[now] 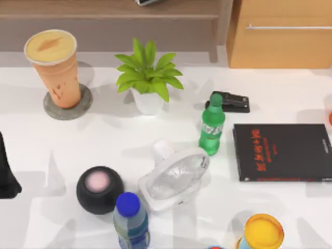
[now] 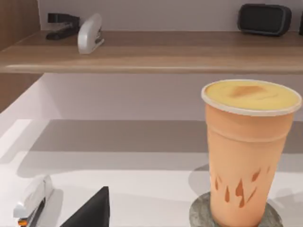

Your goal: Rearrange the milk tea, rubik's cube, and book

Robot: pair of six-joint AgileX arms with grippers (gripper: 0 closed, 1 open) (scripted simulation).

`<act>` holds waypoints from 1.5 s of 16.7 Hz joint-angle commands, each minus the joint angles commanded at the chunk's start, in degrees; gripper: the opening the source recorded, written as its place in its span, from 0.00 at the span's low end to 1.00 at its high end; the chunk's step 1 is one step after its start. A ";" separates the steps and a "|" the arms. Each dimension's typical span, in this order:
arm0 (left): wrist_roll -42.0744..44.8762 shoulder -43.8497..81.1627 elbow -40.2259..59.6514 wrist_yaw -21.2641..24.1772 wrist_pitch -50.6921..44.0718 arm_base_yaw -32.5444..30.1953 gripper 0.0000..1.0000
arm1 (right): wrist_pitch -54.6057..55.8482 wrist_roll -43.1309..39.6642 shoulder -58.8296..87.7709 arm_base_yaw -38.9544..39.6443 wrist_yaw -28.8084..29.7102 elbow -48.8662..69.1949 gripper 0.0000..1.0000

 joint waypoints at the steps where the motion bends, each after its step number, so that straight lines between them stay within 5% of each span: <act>1: 0.00 0.00 0.00 0.00 0.00 0.00 1.00 | 0.00 0.00 0.00 0.00 0.00 0.00 1.00; 8: 0.00 0.00 0.00 0.00 0.00 0.00 1.00 | 6.87 0.25 16.83 -4.79 -4.19 14.93 1.00; 25: 0.00 0.00 0.00 0.00 0.00 0.00 1.00 | 32.40 -0.62 110.01 -24.56 -23.13 77.07 1.00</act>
